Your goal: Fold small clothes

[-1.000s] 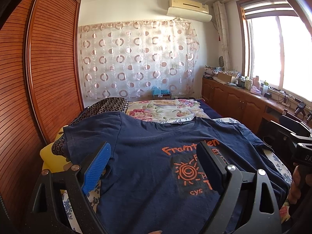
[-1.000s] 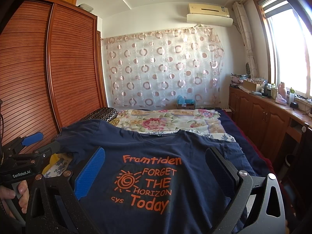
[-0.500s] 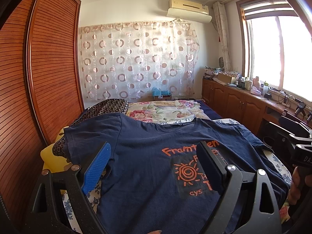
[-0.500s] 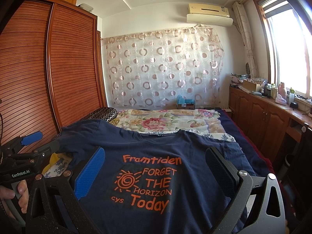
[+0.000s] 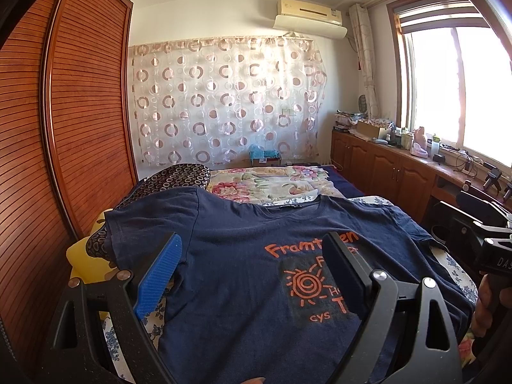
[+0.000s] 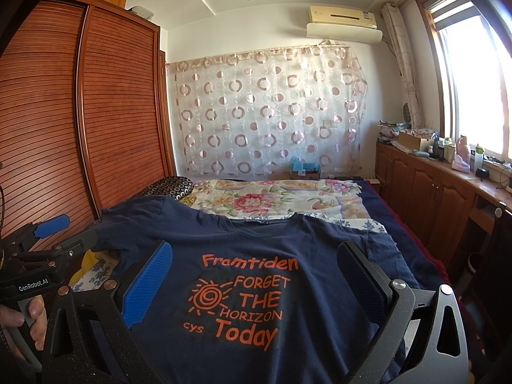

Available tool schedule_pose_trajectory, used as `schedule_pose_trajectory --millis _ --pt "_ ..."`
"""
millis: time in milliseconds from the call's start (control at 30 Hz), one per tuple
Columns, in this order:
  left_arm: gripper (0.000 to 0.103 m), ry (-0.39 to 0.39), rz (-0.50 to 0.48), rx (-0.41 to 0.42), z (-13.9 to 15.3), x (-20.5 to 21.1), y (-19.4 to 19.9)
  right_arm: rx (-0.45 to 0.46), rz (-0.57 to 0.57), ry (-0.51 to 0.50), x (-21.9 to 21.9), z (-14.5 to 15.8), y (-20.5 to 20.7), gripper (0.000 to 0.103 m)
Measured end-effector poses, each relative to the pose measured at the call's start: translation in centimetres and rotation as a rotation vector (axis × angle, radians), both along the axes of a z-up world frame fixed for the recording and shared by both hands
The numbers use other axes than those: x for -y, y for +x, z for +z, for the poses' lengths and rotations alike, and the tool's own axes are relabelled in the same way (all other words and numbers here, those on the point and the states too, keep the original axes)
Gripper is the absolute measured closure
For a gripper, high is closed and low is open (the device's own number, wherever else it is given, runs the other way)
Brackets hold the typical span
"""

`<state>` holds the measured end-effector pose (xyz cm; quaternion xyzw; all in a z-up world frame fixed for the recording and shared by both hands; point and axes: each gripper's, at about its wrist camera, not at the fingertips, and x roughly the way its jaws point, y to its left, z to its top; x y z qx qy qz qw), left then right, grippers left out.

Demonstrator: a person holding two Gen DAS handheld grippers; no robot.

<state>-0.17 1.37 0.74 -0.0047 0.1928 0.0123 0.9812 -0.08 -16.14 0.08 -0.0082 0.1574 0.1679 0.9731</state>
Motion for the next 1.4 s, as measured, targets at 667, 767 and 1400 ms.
schedule_pose_trajectory --millis 667,767,1400 --pt "0.013 0.002 0.001 0.002 -0.1 0.1 -0.1 -0.003 -0.001 -0.003 0.1 0.0 -0.1 0.001" --pt "0.013 0.002 0.002 0.003 -0.1 0.1 -0.2 -0.005 -0.001 -0.003 0.1 -0.1 -0.1 0.001" --pt "0.013 -0.001 0.062 -0.099 -3.3 -4.5 2.3 -0.097 0.098 -0.021 -1.3 -2.1 3.0 0.001"
